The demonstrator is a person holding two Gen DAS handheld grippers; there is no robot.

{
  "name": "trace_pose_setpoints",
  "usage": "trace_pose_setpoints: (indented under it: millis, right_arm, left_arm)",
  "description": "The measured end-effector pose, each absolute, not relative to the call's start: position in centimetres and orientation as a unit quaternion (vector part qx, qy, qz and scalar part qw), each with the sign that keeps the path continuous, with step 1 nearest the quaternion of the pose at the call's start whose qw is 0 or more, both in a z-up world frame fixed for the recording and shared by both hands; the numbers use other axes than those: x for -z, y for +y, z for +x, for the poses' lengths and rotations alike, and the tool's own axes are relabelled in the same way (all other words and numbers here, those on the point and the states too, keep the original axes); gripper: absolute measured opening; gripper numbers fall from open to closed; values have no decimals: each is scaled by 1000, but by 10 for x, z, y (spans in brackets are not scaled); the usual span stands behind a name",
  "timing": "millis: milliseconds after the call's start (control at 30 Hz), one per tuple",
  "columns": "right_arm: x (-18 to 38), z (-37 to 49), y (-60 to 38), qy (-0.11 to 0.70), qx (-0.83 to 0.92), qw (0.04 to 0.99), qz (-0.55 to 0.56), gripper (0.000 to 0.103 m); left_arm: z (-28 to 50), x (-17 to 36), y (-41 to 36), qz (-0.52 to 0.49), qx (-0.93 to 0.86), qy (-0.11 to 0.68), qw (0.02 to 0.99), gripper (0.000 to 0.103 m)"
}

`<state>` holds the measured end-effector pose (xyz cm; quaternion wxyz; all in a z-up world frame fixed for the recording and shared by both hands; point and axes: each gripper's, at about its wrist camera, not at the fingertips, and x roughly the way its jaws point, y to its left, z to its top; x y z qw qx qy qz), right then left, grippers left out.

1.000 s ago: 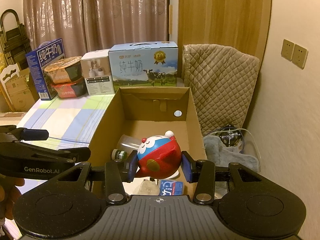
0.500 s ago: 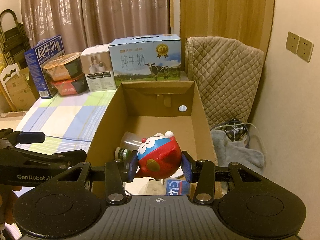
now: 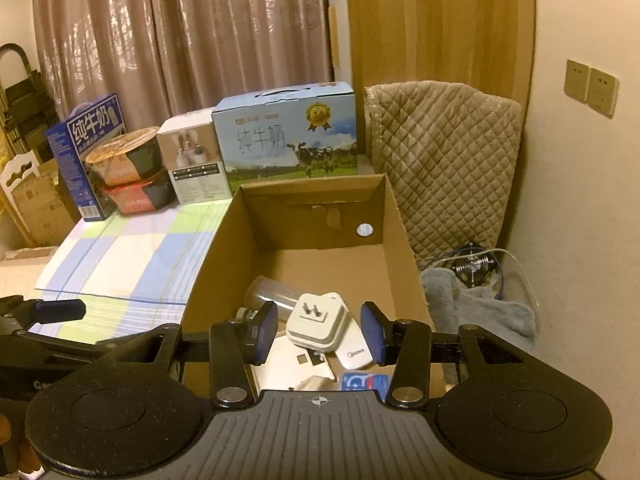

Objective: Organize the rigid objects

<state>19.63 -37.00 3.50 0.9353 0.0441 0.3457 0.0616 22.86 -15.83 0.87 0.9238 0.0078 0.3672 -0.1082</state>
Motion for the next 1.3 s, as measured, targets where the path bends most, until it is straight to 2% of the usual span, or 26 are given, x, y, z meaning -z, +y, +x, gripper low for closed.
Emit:
trace_pose_setpoints:
  millis: [167,567,1300]
  right_arm:
    - [-37,181,-375,348,-58,935,46,60]
    - [-42,137,-379,359,-49,930,56,81]
    - [-52,50,-360,374,-38,926,37,84]
  left_arm:
    - [216,-10,-159,5,112,367,924,102]
    - [178,-21,-156,-7,104,358,928,102]
    - [88,-40,-133,-12,99,368,924,102]
